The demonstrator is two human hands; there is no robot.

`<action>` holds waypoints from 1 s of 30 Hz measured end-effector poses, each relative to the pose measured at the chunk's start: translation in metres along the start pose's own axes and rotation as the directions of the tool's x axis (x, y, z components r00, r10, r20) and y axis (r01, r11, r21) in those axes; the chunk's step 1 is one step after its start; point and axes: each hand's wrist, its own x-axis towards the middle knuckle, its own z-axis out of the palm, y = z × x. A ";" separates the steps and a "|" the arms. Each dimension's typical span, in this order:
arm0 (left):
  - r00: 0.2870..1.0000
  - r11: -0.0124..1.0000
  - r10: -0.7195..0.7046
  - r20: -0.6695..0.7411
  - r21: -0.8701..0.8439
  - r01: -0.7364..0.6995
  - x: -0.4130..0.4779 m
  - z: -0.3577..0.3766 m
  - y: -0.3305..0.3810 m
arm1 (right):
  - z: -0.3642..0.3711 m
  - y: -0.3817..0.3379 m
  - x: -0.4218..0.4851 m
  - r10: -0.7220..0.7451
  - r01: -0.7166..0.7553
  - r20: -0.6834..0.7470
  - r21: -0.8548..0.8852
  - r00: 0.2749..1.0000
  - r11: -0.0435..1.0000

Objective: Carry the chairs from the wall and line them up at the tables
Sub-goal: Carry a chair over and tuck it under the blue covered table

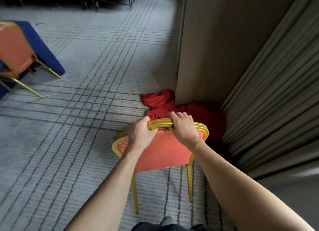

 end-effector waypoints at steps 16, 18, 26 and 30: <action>0.985 0.952 -0.165 -0.042 0.253 0.170 0.090 0.008 0.004 | -0.004 0.011 0.093 -0.043 0.043 0.000 0.044 0.999 0.998; 0.979 0.938 -0.197 -0.057 0.279 0.205 0.097 0.005 0.006 | -0.001 0.011 0.102 -0.071 0.072 -0.021 0.016 0.997 0.997; 0.967 0.930 -0.197 -0.161 0.281 0.236 0.138 0.002 -0.007 | 0.016 0.000 0.150 0.005 0.013 -0.216 0.083 0.976 0.996; 0.984 0.930 -0.139 -0.111 0.326 0.168 0.183 -0.008 -0.017 | 0.015 -0.008 0.196 0.079 -0.078 -0.149 0.011 0.986 0.997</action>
